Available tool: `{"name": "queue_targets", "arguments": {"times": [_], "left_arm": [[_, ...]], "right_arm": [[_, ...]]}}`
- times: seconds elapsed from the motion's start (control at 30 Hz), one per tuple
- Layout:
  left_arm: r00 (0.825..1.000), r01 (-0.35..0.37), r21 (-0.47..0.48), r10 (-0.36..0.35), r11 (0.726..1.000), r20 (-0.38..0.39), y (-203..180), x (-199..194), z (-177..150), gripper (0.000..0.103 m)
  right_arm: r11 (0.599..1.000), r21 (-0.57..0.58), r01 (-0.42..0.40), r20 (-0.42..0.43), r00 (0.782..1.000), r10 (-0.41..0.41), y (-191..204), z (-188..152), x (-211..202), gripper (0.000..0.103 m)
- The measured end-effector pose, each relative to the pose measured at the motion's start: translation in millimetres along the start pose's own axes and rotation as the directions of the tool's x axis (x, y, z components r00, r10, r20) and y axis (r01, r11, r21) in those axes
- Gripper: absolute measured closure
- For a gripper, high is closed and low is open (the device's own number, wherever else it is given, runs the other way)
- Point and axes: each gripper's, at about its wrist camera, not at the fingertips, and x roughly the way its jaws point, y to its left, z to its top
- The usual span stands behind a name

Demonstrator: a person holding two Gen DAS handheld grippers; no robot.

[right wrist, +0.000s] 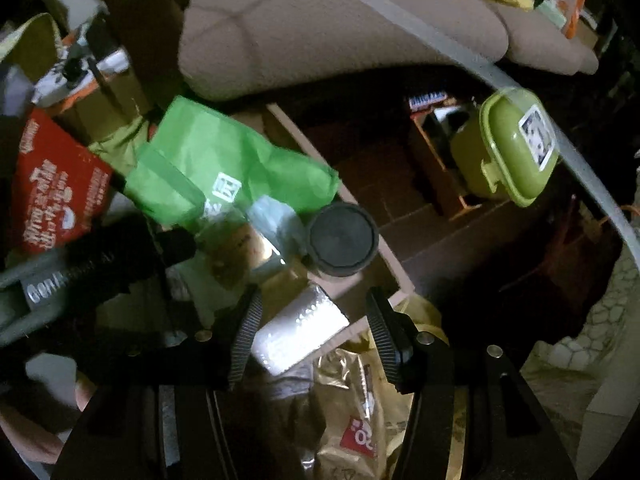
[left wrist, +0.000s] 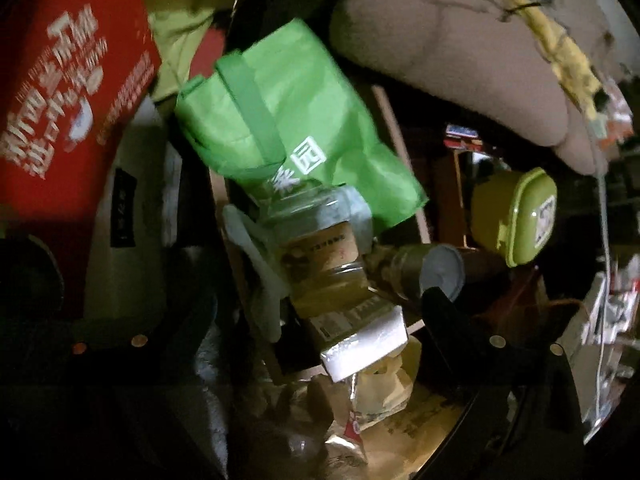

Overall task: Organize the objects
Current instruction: 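Raise both grippers out of the wooden box and turn toward the table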

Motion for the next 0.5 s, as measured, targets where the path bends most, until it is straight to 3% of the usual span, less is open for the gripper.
{"name": "queue_targets", "arguments": {"times": [0.23,0.37,0.5], "left_arm": [[0.995,0.013,0.164,-0.029,0.986,0.098,-25.4,-43.4,-25.7,0.004],[0.978,-0.064,0.294,0.001,0.954,0.209,-45.1,-68.6,-46.5,0.004],[0.949,-0.115,0.325,0.007,0.939,0.315,-52.8,-87.7,-57.4,0.005]], "right_arm": [[0.999,-0.001,0.048,0.054,0.997,-0.048,-3.4,-7.4,-47.4,0.048],[0.990,0.023,0.137,0.045,0.989,-0.137,-10.8,-24.4,-68.3,0.044],[0.987,0.068,0.148,0.038,0.988,-0.151,-24.5,-38.9,-82.2,0.045]]}}
